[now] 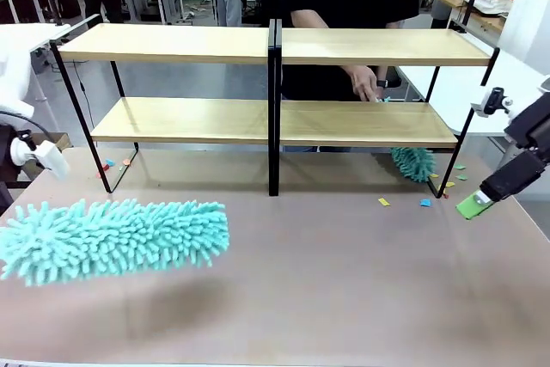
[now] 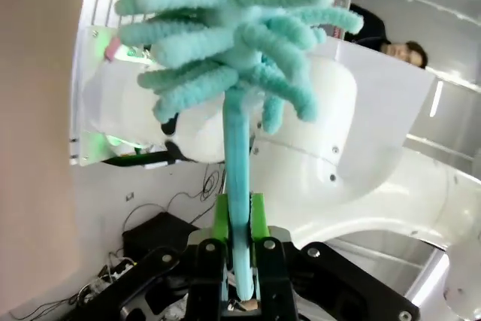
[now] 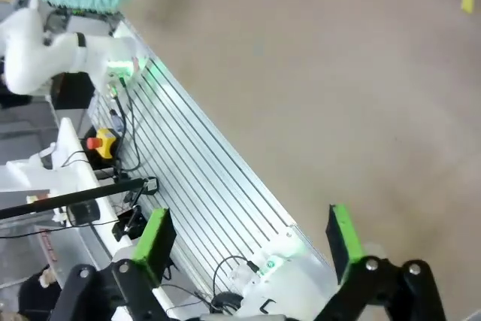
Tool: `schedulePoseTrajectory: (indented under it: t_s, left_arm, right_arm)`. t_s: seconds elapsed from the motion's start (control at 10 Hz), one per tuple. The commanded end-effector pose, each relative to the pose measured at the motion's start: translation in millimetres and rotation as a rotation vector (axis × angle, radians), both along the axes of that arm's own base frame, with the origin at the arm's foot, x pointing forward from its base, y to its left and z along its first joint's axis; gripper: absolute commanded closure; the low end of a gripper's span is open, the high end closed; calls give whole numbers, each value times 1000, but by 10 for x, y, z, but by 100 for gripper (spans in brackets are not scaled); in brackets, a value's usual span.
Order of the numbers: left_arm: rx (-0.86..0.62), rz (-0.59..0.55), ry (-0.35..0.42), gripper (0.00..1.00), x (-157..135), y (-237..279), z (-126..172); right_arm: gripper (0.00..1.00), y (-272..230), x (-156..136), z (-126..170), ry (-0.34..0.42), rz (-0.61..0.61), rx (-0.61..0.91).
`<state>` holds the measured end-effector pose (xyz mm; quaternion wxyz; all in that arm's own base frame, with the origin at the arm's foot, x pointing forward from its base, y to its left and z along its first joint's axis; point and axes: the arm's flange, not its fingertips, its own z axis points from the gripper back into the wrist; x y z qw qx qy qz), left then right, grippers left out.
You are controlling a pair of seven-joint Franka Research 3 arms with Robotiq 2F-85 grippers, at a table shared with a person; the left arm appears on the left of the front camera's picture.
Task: Clean the shelves.
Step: Place the Duster on the table.
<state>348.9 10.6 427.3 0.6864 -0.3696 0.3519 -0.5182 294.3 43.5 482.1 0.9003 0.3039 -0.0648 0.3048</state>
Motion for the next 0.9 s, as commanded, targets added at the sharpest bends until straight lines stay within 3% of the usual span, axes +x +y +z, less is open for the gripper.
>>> schedulePoseTrajectory:
  t_s: [0.0, 0.3, 0.8]
  left_arm:
    - [-18, 87, -78, 88, -13, -81, 16]
    - [53, 49, -144, 88, -52, -88, -91]
    - [147, 85, -139, 88, 96, -310, -239]
  right_arm:
    - [0, 128, -74, 100, -28, 57, 24]
    - [0, 128, -74, 100, -28, 57, 24]
    - [0, 128, -74, 100, -28, 57, 24]
